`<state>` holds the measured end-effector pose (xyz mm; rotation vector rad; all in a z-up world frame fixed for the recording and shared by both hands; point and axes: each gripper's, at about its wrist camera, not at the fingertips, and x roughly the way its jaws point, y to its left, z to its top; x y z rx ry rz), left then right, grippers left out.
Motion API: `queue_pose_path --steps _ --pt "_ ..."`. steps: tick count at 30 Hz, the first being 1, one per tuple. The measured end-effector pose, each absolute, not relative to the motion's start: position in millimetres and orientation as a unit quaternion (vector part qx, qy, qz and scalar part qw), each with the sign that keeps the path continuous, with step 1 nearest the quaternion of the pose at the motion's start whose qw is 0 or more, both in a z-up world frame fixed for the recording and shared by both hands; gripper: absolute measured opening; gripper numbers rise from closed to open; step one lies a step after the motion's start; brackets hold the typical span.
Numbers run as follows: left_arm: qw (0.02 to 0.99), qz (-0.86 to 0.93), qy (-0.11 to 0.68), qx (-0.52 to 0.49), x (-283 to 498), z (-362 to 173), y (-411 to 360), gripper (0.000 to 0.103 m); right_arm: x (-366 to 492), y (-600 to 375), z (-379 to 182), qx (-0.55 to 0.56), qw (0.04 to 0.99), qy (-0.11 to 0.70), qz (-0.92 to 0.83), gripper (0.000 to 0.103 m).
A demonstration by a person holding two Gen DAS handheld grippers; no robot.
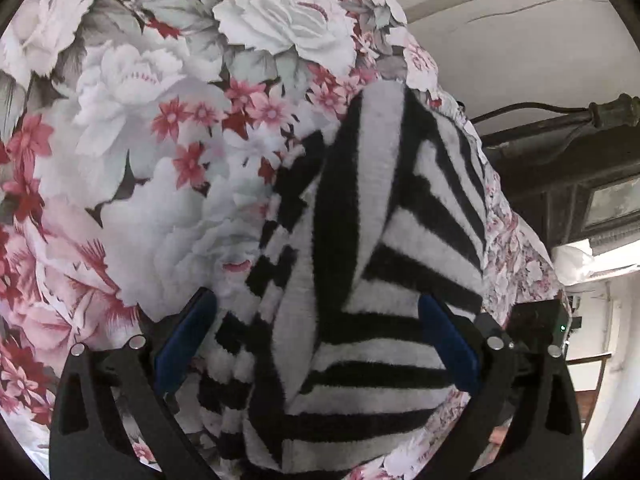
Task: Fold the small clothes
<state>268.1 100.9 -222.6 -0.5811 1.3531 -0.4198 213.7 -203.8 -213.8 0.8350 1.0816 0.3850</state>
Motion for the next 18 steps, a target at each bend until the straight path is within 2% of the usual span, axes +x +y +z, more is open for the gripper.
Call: queue_pose_path --steps 6,7,12,15,18 --pt "0.736 -0.218 0.625 -0.144 253.1 -218.7 55.8 0.099 215.3 -192.9 -218.3 0.378 0.763 0.491 0.183 0.09" --pt "0.734 -0.219 0.626 -0.15 253.8 -220.6 57.0 0.099 215.7 -188.6 -218.2 0.379 0.76 0.492 0.191 0.086" --pt "0.722 -0.214 0.622 -0.214 260.9 -229.3 71.0 0.099 215.0 -160.0 -204.8 0.304 0.79 0.494 0.201 0.086" --pt "0.734 -0.204 0.622 -0.182 256.2 -230.8 59.2 0.099 219.8 -162.4 -224.9 0.317 0.777 0.509 0.19 0.082" --pt "0.745 -0.197 0.619 -0.154 253.7 -226.5 42.8 0.099 217.4 -156.5 -218.7 0.305 0.789 0.504 0.173 0.077"
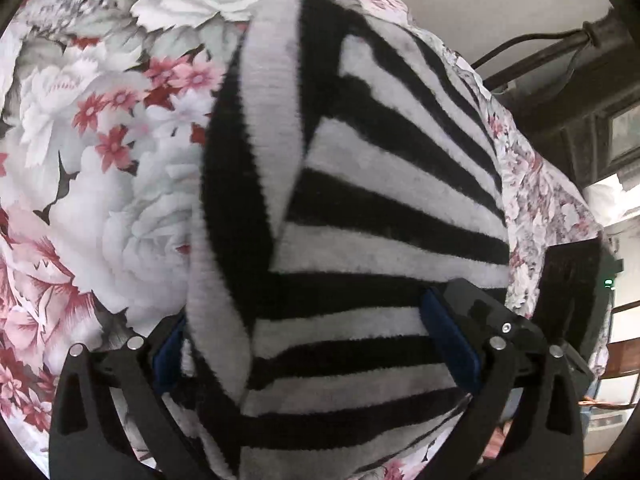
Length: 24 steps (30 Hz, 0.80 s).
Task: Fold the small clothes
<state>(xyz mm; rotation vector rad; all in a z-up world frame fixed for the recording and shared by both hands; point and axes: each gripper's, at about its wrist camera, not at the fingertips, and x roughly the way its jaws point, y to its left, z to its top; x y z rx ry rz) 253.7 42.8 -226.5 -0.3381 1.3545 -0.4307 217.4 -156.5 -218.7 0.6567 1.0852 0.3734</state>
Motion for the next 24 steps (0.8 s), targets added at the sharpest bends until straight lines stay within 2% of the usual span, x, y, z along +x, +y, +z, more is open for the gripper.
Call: queue_pose_path --steps 7,19,21,24 --pt "0.756 -0.193 0.607 -0.149 254.0 -204.5 39.6 0.088 210.8 -151.4 -196.1 0.281 0.809 0.489 0.165 0.066" --pt "0.79 -0.181 0.571 -0.126 226.7 -143.4 15.0 0.081 182.7 -175.1 -148.8 0.263 0.83 0.467 0.157 0.062" --pt "0.777 -0.202 0.579 -0.143 223.2 -143.5 7.2 0.077 174.4 -181.5 -133.0 0.223 0.847 0.464 0.133 0.061" --pt "0.759 -0.219 0.591 -0.165 215.7 -148.4 -5.7 0.077 162.6 -196.5 -125.5 0.213 0.849 0.47 0.115 0.061"
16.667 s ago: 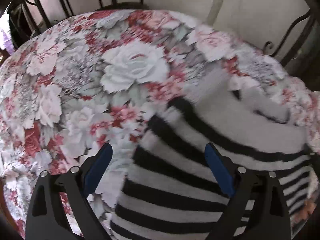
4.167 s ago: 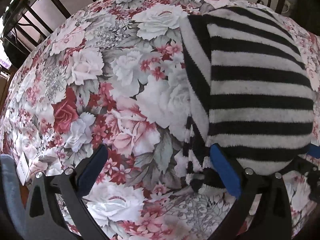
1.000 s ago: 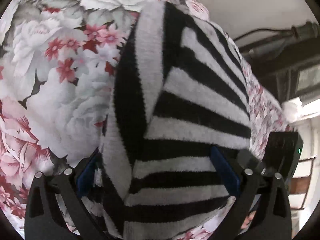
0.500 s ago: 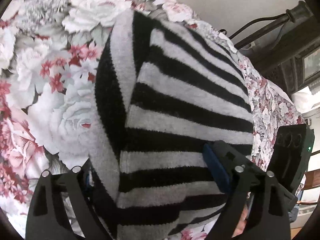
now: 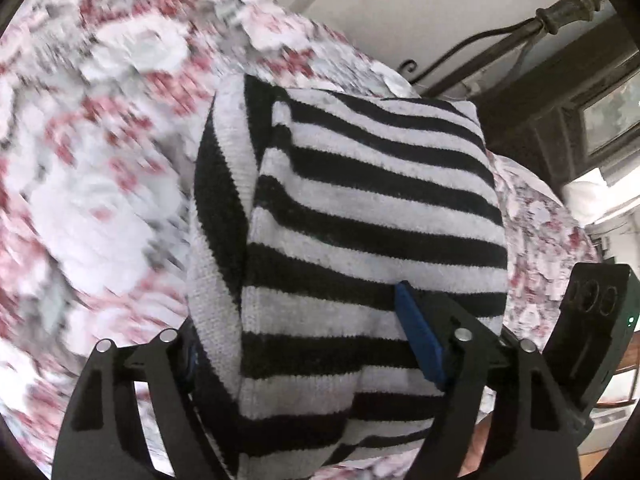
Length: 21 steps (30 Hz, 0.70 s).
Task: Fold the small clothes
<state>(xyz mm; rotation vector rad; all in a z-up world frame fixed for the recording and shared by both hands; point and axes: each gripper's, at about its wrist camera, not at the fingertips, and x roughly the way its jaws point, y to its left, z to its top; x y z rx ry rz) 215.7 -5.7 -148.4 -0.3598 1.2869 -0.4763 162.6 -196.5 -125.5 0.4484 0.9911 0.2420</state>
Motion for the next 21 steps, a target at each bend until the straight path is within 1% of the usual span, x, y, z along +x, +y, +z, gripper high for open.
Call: queue_pose_path --steps 4,10,21 --pt "0.76 -0.242 0.59 -0.13 203.1 -136.6 -46.0 0.077 142.0 -225.8 -118.3 0.224 0.848 0.47 0.097 0.06" --pt "0.751 -0.304 0.576 -0.109 181.9 -118.2 -113.0 0.077 92.4 -292.1 -92.5 0.228 0.867 0.441 0.043 0.06" --pt "0.719 -0.414 0.556 -0.041 110.7 -92.6 -280.9 0.076 -29.4 -434.2 -69.5 0.281 0.876 0.385 -0.066 0.06"
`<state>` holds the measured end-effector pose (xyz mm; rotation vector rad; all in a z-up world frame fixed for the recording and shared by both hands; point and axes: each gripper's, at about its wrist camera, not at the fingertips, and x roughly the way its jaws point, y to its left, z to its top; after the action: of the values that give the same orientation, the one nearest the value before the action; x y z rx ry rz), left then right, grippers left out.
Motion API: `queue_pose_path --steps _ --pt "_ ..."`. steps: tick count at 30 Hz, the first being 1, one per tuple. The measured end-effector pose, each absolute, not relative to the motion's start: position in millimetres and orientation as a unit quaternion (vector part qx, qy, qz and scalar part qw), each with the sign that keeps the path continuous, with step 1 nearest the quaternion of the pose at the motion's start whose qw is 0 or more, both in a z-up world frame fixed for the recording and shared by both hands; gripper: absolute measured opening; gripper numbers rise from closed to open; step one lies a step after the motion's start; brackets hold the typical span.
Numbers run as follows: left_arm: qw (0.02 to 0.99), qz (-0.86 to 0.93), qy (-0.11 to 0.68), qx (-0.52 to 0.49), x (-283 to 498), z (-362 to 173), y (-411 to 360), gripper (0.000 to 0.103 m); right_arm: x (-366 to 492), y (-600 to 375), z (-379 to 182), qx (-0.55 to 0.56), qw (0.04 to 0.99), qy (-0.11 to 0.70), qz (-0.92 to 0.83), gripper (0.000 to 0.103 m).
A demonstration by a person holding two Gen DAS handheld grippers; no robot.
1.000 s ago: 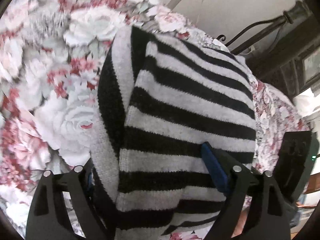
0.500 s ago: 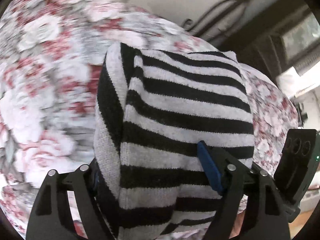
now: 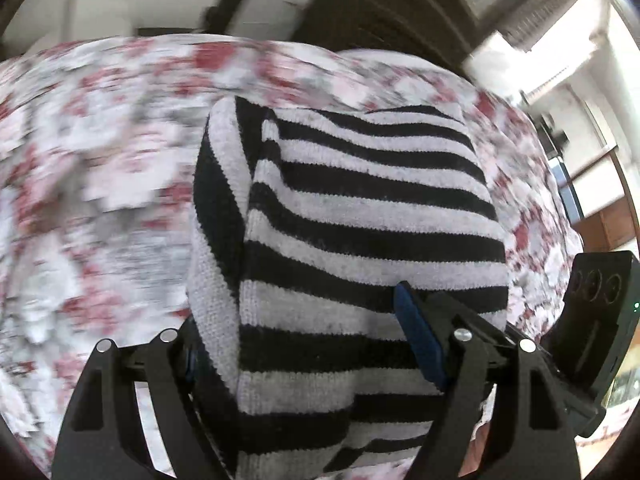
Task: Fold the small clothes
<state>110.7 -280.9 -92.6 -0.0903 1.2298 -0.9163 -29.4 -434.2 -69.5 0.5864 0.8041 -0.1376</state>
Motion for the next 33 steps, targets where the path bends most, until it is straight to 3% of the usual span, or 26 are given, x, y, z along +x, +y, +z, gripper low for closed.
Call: queue_pose_path --steps 14,21,24,26,28,33 --pt "0.664 -0.517 0.54 0.014 -13.3 -69.9 -472.8 0.075 -189.0 -570.5 -48.5 0.344 0.866 0.302 -0.203 0.06" --pt "0.672 -0.516 0.521 0.106 -86.6 -100.4 -548.7 0.075 -261.5 -626.7 -82.4 0.368 0.83 0.304 -0.289 0.059" --pt "0.692 -0.46 0.518 0.201 -109.2 -136.5 -569.1 0.079 -269.8 -652.1 -129.8 0.41 0.784 0.355 -0.302 0.062" --pt "0.696 -0.45 0.519 0.209 -110.3 -142.7 -566.5 0.084 -275.6 -658.4 -139.8 0.439 0.774 0.351 -0.291 0.065" --pt "0.709 -0.438 0.5 0.235 -115.6 -138.6 -565.3 0.091 -275.9 -658.1 -136.5 0.44 0.772 0.353 -0.293 0.065" --pt "0.734 -0.434 0.432 0.294 -141.1 -115.3 -552.1 0.09 -284.9 -639.2 -95.6 0.411 0.785 0.321 -0.334 0.066"
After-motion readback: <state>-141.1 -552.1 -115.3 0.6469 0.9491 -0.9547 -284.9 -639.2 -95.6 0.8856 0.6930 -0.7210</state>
